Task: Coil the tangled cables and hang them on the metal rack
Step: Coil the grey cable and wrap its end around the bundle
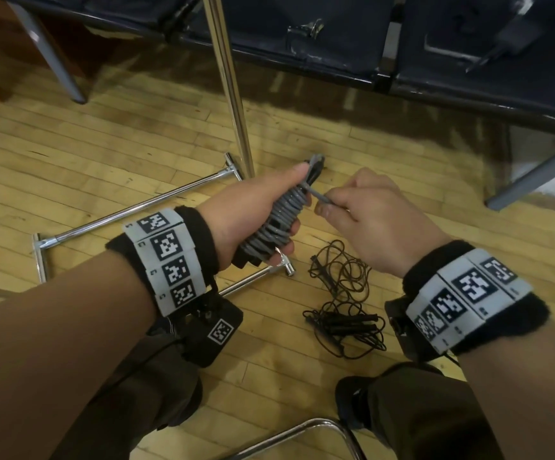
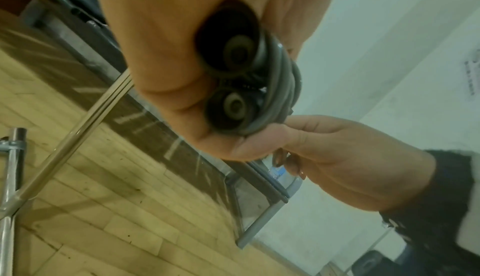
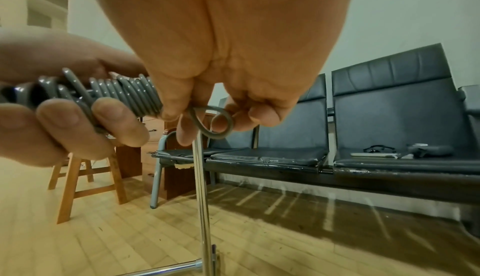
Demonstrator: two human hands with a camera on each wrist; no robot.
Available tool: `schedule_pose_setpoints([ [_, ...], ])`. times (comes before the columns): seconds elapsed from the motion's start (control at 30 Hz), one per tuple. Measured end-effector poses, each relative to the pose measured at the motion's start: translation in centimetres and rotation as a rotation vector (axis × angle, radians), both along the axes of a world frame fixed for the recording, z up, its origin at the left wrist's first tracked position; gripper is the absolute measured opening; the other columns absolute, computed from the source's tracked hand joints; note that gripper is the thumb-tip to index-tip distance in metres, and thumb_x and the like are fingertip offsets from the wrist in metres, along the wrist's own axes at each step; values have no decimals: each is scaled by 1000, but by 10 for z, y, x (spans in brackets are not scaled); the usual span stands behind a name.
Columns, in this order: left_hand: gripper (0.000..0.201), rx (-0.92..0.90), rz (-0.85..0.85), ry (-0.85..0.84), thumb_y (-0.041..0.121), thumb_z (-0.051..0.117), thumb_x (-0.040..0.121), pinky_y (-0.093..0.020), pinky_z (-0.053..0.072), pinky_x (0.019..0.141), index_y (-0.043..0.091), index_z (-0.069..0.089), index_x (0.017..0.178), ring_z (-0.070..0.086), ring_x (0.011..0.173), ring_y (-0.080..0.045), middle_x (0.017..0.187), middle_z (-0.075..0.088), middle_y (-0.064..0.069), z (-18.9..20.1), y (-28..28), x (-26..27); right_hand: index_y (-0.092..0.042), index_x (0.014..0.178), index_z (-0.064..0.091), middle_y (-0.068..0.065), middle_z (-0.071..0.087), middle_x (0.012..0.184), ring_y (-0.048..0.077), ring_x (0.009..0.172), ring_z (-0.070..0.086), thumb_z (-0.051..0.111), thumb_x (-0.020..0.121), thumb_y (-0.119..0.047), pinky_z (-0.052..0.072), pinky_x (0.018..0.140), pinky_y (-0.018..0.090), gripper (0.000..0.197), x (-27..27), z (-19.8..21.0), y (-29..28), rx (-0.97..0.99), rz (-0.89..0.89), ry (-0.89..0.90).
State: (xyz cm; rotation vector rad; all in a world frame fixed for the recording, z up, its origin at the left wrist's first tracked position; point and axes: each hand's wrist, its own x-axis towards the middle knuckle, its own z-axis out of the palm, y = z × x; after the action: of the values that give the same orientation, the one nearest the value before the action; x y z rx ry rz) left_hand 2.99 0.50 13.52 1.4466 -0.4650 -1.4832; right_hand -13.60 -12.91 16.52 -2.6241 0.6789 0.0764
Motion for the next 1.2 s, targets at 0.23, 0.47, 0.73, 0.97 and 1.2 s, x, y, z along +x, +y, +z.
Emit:
schedule_pose_setpoints([
  [0.23,28,-104,-23,-107,58,65,98,-37,55,55,31,72,99,66,68,-34,83,68,-11,1,1,-5,-32,110,76,-8,58,85,7,76,51,55,101,-49,33,59,22,28,4,-1,-2,-22,-39,46],
  [0.47,23,30,-409,-372,65,64,87,-32,57,56,44,71,91,76,69,-28,83,75,-4,8,6,-8,-40,102,76,-12,75,94,6,79,69,77,86,-3,54,65,19,40,-1,4,-10,546,-105,9],
  [0.73,23,83,-586,-649,66,62,95,-25,57,56,45,66,102,74,65,-13,84,74,2,14,10,0,-19,103,81,1,79,95,8,64,60,51,100,-3,43,58,26,34,2,6,-13,865,-218,-143],
  [0.97,28,74,-724,-1051,64,61,95,-31,58,68,43,68,111,66,75,-6,88,69,11,19,10,-15,-24,103,78,4,77,84,12,65,61,60,100,-4,51,59,27,27,10,-9,-2,692,-173,-217],
  [1.2,18,-56,-706,-1425,57,55,94,-31,43,58,40,53,95,54,69,-8,76,58,9,30,13,-39,-3,104,75,7,72,70,14,58,56,56,99,6,45,59,31,22,11,-12,-5,890,-436,-279],
])
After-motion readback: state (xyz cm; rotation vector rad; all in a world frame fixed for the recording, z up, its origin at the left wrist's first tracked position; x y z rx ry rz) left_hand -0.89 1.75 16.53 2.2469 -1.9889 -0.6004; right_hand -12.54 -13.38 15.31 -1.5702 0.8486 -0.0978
